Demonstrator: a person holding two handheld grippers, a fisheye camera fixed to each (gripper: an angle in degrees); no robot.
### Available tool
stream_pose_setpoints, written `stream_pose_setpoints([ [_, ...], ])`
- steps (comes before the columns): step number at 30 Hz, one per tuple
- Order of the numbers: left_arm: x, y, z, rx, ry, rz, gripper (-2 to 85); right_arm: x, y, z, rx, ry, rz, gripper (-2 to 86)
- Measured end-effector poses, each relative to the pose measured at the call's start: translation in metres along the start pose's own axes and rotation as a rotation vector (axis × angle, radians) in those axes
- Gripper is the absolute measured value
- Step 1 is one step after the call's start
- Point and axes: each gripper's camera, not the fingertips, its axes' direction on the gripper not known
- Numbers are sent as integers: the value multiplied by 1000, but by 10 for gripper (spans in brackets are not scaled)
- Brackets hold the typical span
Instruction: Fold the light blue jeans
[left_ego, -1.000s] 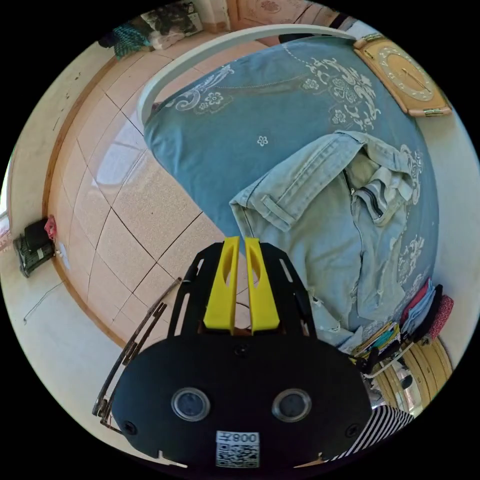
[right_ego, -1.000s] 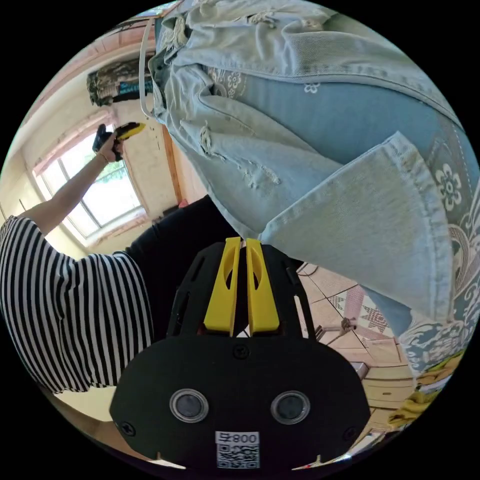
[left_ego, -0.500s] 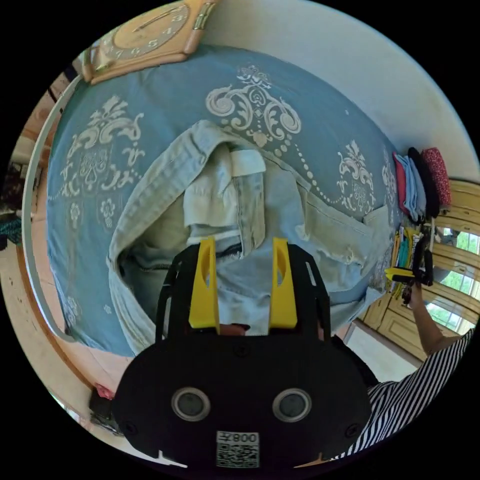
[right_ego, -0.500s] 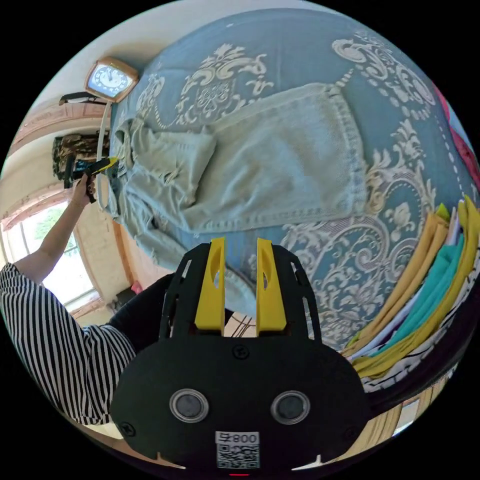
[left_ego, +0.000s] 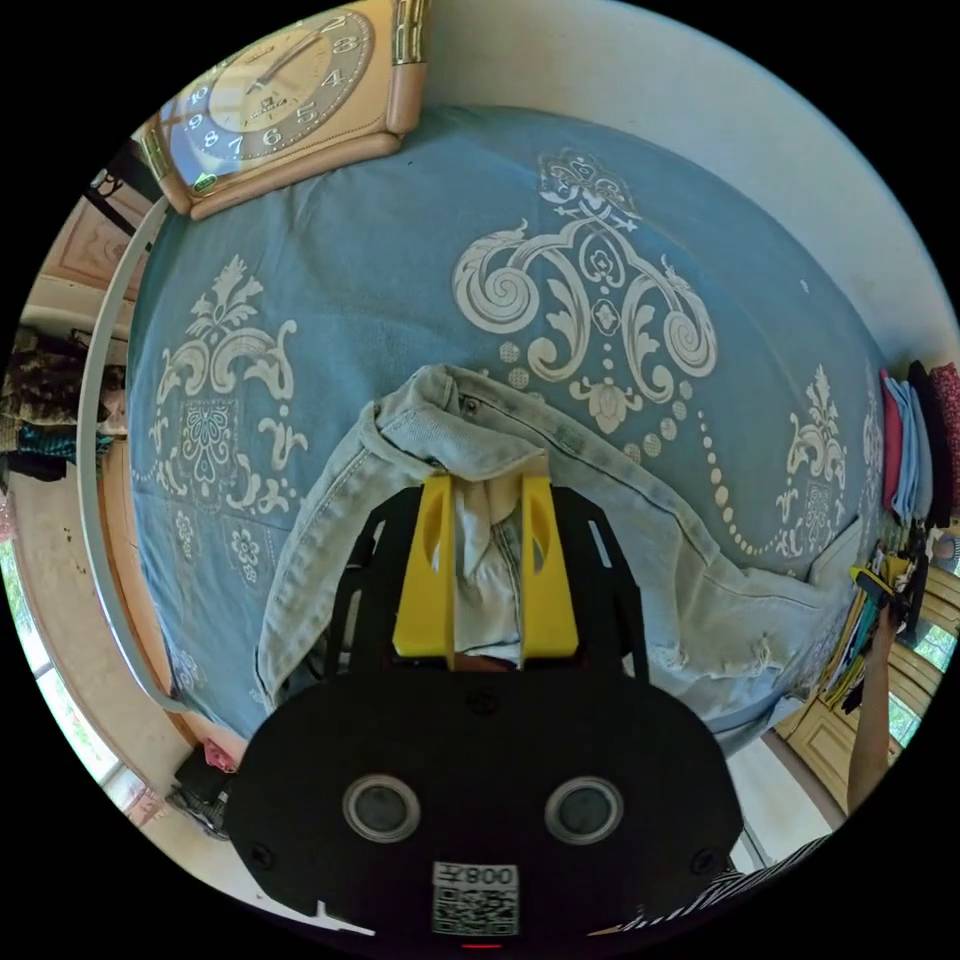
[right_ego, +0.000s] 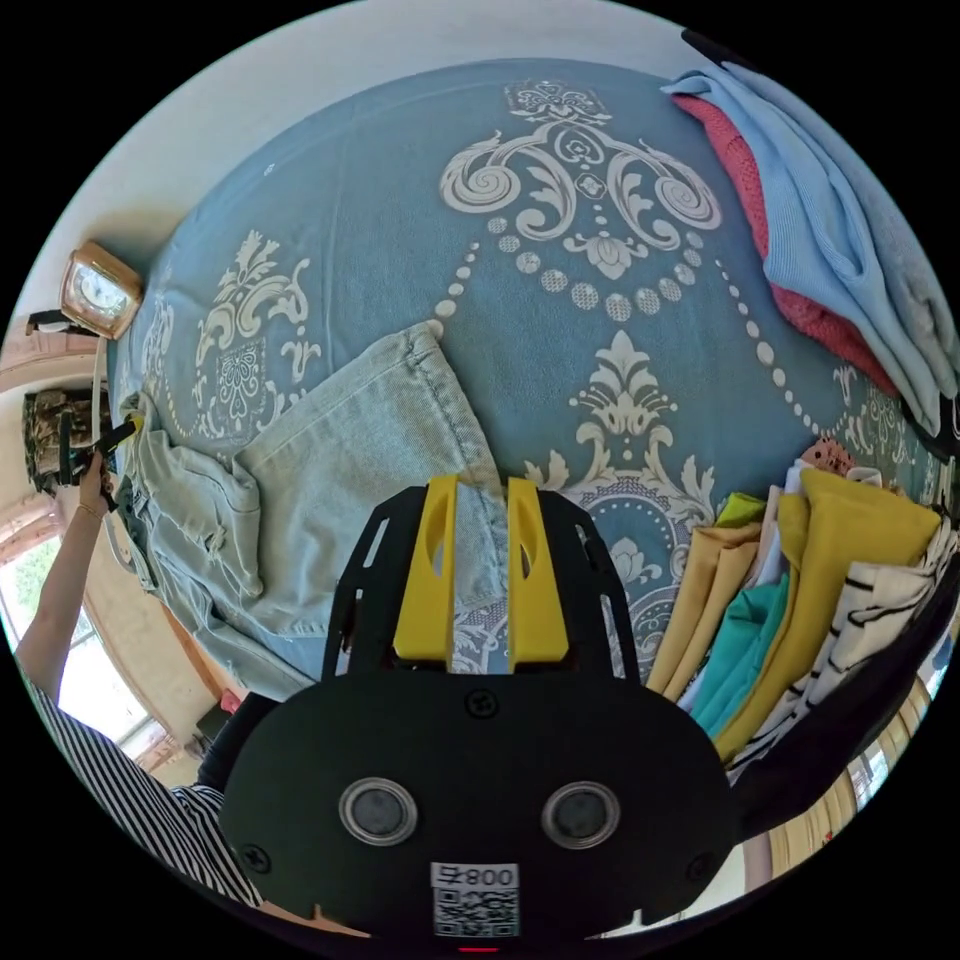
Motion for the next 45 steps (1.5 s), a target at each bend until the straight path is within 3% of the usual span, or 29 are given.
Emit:
stream_pose_setpoints([
  [6, -13, 2, 3, 21, 73, 6, 34, -8, 26, -3, 106, 2, 35, 114],
  [9, -21, 3, 5, 39, 120, -10, 24, -12, 23, 15, 37, 23, 11, 115],
  [11, -29, 6, 4, 60, 150, -22, 20, -22, 24, 21, 16, 102, -17, 82],
  [16, -69, 18, -28, 152, 169, -57, 19, -38, 38, 10, -5, 84, -112, 22],
  [24, -174, 40, -100, 277, 107, -196, 30, -28, 83, -118, 335, -16, -117, 14],
  [27, -207, 34, -96, 301, 166, -269, 43, -14, 76, -142, 418, -112, -115, 18],
  [30, -232, 10, -57, 218, 204, -329, 71, -8, 43, -125, 377, -49, -99, 28],
  [36, -242, -7, 36, 73, 162, -314, 98, 36, -18, -22, 51, -79, 64, 70],
  [40, -242, 24, 96, -19, 212, -201, 103, 57, 25, -2, 49, -196, 34, 87],
  [45, -233, 77, 186, -224, 382, -174, 103, 29, 105, 46, -189, -205, -144, 104],
])
